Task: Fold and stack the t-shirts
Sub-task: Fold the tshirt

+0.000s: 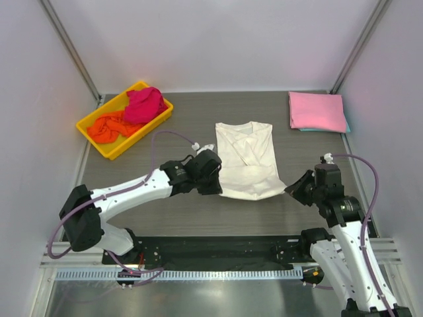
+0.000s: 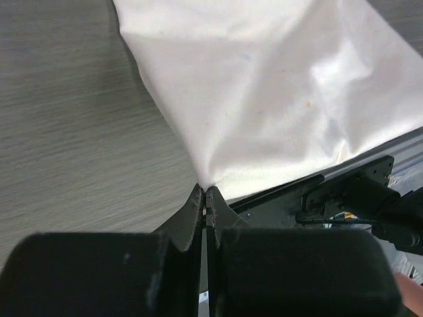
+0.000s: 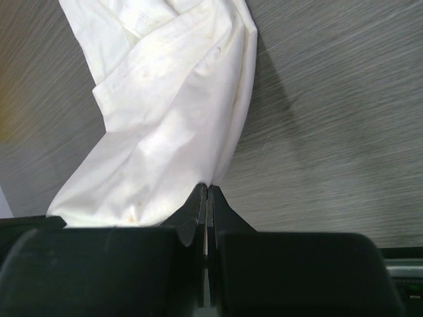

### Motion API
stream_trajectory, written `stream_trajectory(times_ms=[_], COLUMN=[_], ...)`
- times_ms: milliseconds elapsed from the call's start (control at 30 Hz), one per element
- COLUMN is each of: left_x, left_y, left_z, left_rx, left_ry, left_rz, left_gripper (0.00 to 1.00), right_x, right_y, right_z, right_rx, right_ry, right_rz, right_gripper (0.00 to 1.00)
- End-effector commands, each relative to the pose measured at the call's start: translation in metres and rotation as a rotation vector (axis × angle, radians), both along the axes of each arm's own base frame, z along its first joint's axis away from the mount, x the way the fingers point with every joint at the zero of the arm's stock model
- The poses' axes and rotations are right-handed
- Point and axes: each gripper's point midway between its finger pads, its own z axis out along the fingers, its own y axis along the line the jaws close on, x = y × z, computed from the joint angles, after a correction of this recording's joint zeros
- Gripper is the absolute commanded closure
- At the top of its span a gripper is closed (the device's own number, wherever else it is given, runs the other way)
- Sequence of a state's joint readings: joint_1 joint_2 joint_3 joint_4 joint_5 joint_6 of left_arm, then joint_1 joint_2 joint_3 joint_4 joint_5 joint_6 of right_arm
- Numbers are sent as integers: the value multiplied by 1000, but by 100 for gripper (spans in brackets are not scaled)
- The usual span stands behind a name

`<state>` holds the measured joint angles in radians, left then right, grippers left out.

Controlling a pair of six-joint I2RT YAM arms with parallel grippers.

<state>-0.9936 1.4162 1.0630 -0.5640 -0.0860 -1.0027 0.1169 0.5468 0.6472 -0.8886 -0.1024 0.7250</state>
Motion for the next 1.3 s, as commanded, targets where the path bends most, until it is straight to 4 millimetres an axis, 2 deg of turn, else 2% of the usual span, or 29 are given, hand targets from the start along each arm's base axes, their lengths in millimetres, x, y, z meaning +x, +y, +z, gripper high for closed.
stream_trajectory(times_ms=[0,67,133,233,300,333,367,400,433,500,533,567,600,633,667,767,800,833,867,900,967,1000,1033,1100,1133,1167,1200,1233,1267], left_x=[33,55,80,109,137,150,162,176,186,209,223,240,248,263,278,313,324,332,340,350,369,377,384,402,409,414,418,425,428], left_y=[-2,-3,-4,-3,-5,-7,-6,-11,-12,-7,-11,-6,-2,-5,1,5,1,2,-1,-3,-3,-4,-3,-3,0,-5,-7,-3,-2], left_z=[13,22,25,22,42,37,37,56,42,44,56,43,38,55,41,47,38,33,37,22,15,12,-5,-7,-24,-19,-19,-13,-15], left_rx=[2,-10,-10,3,-23,1,-8,-32,-5,5,-13,8,17,-16,-13,-62,-85,-116,-147,-163,-207,-223,-238,-267,-275,-324,-345,-357,-350], left_ry=[-46,-59,-53,-50,-102,-111,-101,-127,-108,-127,-160,-152,-131,-163,-141,-187,-189,-176,-187,-183,-220,-229,-210,-243,-226,-252,-263,-286,-298], left_rz=[28,52,68,78,72,56,52,53,43,58,60,71,79,87,108,141,140,133,127,129,136,137,131,140,154,127,116,116,99], left_gripper=[100,100,100,100,100,100,100,100,100,100,100,100,100,100,100,100,100,100,100,100,100,100,100,98,95,90,80,78,76], right_x=[36,53,81,117,140,155,165,179,192,218,230,238,252,266,275,307,317,329,337,345,361,369,380,394,405,411,415,422,425], right_y=[-4,-6,-6,0,6,10,11,13,15,20,22,23,23,23,24,22,24,26,27,31,30,31,30,27,26,25,21,17,14], right_z=[26,36,33,54,53,69,72,64,78,74,83,83,68,79,78,73,59,69,66,49,53,37,43,22,28,12,9,15,8], right_rx=[-41,-66,-102,-107,-117,-113,-115,-122,-120,-118,-112,-113,-116,-111,-104,-103,-102,-105,-99,-80,-82,-88,-94,-110,-115,-112,-107,-108,-112], right_ry=[-84,-93,-45,-121,-121,-157,-162,-138,-171,-191,-220,-223,-193,-218,-218,-218,-197,-228,-227,-198,-222,-200,-225,-202,-226,-202,-198,-215,-207], right_rz=[-19,-16,-2,24,78,88,101,110,115,148,157,161,171,174,182,191,202,219,227,252,254,255,254,251,247,245,232,224,220], right_gripper=[99,99,99,99,99,99,99,99,99,99,99,99,99,99,99,99,99,99,99,99,99,99,98,94,91,90,89,85,83])
